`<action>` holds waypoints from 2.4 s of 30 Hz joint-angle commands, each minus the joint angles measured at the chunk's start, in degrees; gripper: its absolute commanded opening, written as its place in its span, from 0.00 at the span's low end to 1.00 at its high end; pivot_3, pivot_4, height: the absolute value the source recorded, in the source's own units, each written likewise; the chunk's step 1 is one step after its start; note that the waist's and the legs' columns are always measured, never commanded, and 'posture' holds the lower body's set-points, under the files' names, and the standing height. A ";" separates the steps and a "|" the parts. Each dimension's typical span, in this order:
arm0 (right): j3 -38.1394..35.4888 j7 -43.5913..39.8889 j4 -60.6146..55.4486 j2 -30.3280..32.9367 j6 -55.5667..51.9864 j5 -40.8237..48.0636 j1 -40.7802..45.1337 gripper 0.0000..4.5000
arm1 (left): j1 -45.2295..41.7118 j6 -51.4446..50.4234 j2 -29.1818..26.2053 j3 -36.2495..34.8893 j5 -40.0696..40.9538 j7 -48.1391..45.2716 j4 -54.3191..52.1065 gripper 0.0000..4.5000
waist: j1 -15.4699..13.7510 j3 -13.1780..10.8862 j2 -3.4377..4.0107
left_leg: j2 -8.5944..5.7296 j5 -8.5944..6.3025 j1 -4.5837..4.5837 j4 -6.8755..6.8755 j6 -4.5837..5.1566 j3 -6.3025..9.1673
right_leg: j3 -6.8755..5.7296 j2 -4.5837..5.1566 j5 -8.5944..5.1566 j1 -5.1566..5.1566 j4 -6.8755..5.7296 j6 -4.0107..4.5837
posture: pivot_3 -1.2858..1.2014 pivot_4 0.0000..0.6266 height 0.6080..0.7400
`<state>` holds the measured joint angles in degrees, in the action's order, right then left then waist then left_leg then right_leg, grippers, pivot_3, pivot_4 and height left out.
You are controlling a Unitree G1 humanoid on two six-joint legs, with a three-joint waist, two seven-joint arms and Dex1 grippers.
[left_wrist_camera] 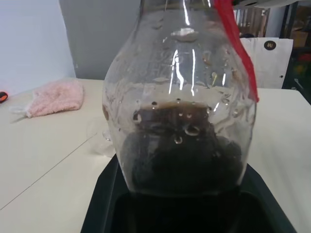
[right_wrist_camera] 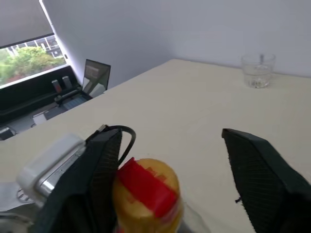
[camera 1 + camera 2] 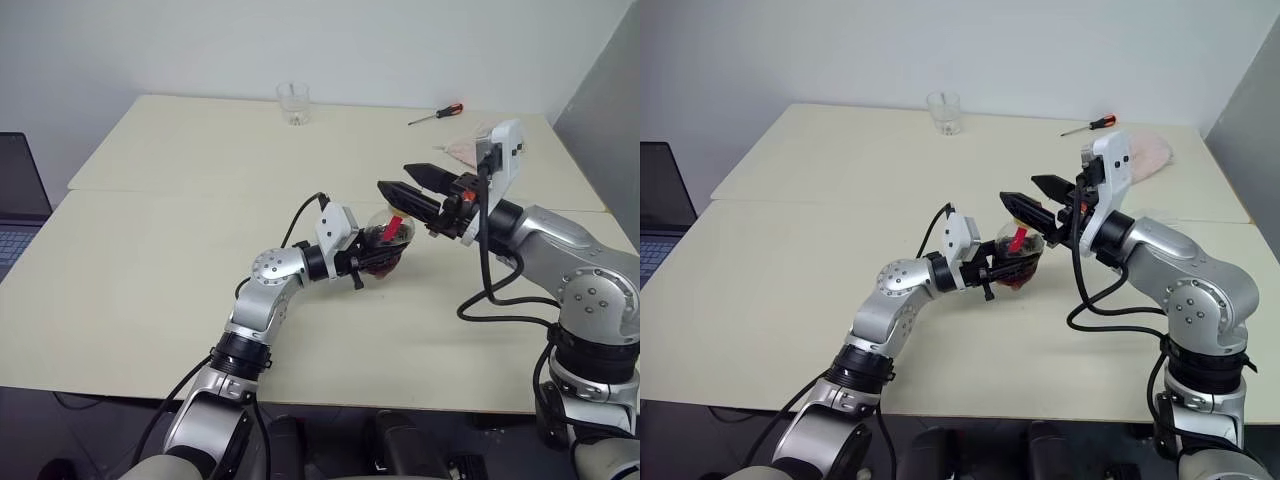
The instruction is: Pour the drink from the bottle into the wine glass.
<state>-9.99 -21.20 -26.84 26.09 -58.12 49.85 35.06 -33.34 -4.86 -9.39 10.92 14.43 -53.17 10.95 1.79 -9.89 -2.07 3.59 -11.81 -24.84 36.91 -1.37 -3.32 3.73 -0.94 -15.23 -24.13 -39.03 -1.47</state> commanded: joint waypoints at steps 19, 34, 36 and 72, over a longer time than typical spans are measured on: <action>-6.12 -2.85 -0.69 7.04 3.09 5.77 -0.26 0.27 | -1.34 1.40 0.20 -0.54 0.82 -0.31 -1.55 0.28 | 0.00 0.00 0.00 | -0.01 0.00 0.00 0.01 0.00 0.00 | 0.01 0.00 -0.01 0.00 0.01 -0.02 | 0.52 0.24 1.00; -16.53 0.34 -0.93 12.57 5.69 8.15 -9.10 0.27 | -1.51 1.50 0.24 -0.42 0.94 -0.48 -0.95 0.28 | -0.04 0.00 0.00 | -0.02 0.00 0.00 0.00 0.00 -0.01 | 0.03 0.00 -0.04 0.02 0.02 -0.07 | 0.52 0.24 1.00; -16.29 1.26 -0.75 12.91 6.52 5.97 -11.79 0.27 | -1.51 1.58 0.22 -0.51 0.92 -0.48 -0.91 0.28 | -0.05 0.00 0.00 | -0.01 0.00 0.00 0.01 0.00 0.00 | 0.02 0.01 -0.04 0.07 0.06 -0.08 | 0.52 0.24 1.00; -14.45 21.38 2.97 2.27 12.19 -29.24 -32.43 1.00 | -11.60 24.09 -5.58 -19.66 -4.67 28.44 32.50 0.28 | 0.03 0.11 0.14 | -0.01 0.00 0.05 -0.04 -0.01 -0.10 | 0.00 -0.02 -0.07 0.04 0.02 -0.14 | 0.52 0.24 1.00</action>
<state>-24.75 0.34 -20.07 26.74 -41.93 20.29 2.03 -43.10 17.15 -14.25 -7.22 9.95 -26.12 43.50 1.82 -9.79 -1.93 3.58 -11.81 -24.78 36.86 -1.39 -3.42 3.73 -0.96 -15.30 -24.08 -39.01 -1.61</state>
